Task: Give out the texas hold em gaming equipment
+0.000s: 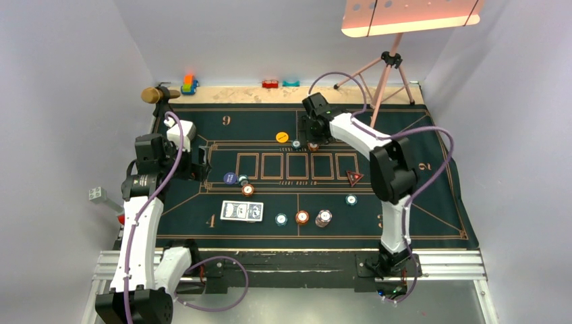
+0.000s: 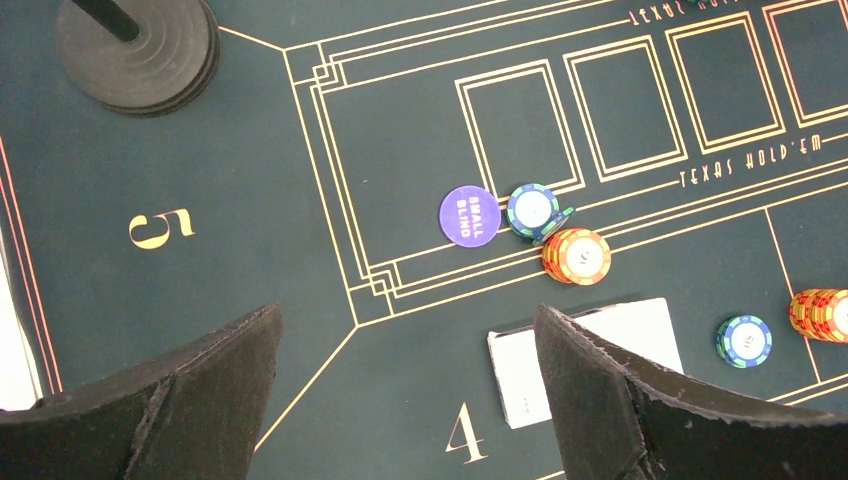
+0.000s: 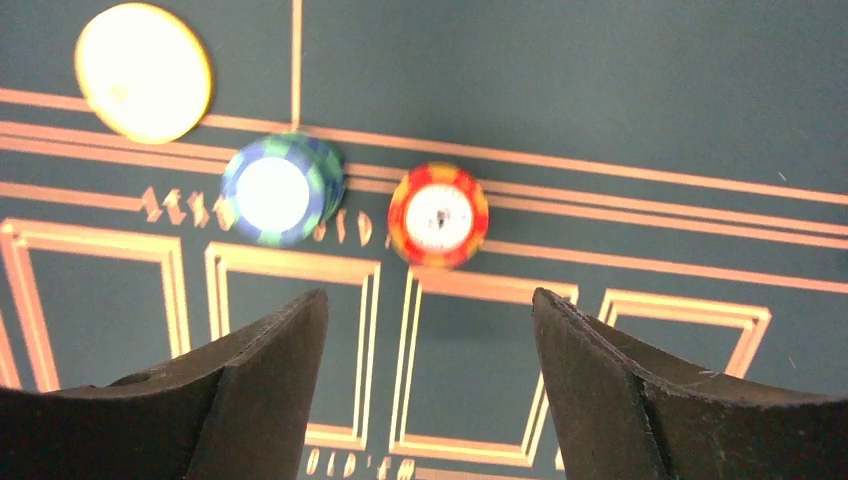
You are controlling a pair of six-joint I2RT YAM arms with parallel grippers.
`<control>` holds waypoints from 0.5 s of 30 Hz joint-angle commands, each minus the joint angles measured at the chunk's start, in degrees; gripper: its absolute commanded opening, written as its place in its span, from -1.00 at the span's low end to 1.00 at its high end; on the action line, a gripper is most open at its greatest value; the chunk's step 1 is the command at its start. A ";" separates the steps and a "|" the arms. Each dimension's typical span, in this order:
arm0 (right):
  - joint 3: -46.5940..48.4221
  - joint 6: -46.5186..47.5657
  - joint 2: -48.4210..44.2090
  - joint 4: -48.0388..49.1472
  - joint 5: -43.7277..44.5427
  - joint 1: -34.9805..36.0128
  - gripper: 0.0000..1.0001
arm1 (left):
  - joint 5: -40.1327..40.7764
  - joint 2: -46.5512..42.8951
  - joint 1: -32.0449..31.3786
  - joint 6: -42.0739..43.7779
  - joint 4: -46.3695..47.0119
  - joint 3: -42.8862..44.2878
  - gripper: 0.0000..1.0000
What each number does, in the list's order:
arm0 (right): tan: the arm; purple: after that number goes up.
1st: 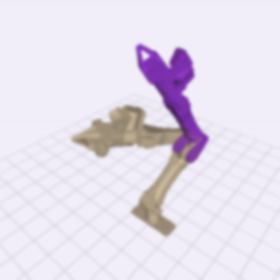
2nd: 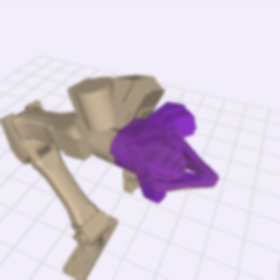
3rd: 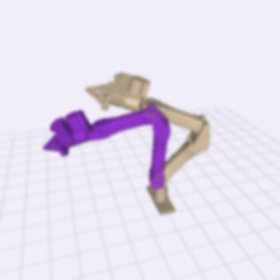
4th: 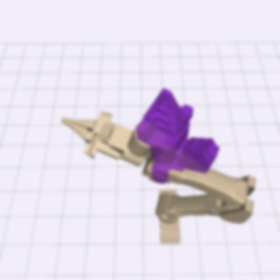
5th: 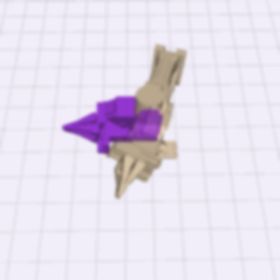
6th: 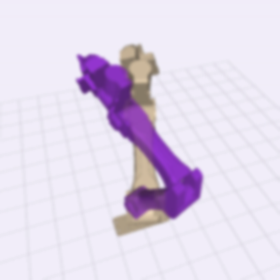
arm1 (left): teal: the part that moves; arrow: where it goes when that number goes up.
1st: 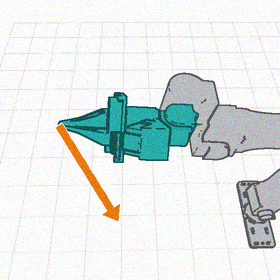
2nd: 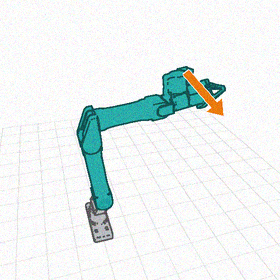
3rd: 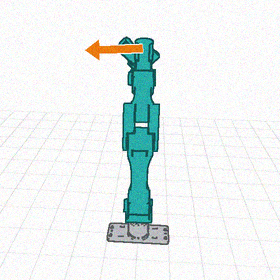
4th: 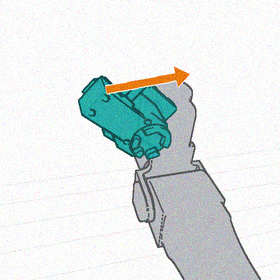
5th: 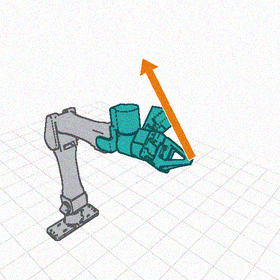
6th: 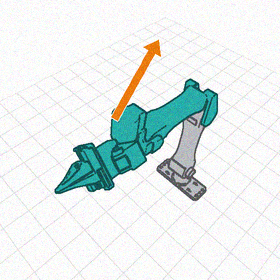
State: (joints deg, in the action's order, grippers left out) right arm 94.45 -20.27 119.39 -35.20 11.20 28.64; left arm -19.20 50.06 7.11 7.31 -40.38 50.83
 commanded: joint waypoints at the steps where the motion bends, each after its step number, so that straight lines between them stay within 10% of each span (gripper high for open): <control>1: -5.78 -1.16 -14.10 0.75 1.08 4.24 0.57 | -1.25 -1.02 0.53 1.11 0.93 -0.18 0.99; 15: -29.56 -0.23 -26.59 3.32 -6.90 23.73 0.85 | -1.17 -1.37 0.52 1.28 0.84 -0.19 0.99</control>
State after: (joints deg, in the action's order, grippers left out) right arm 69.10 -19.88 93.82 -32.67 6.55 51.77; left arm -19.38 49.58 7.11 7.75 -40.38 50.74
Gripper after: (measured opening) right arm 0.908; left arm 0.995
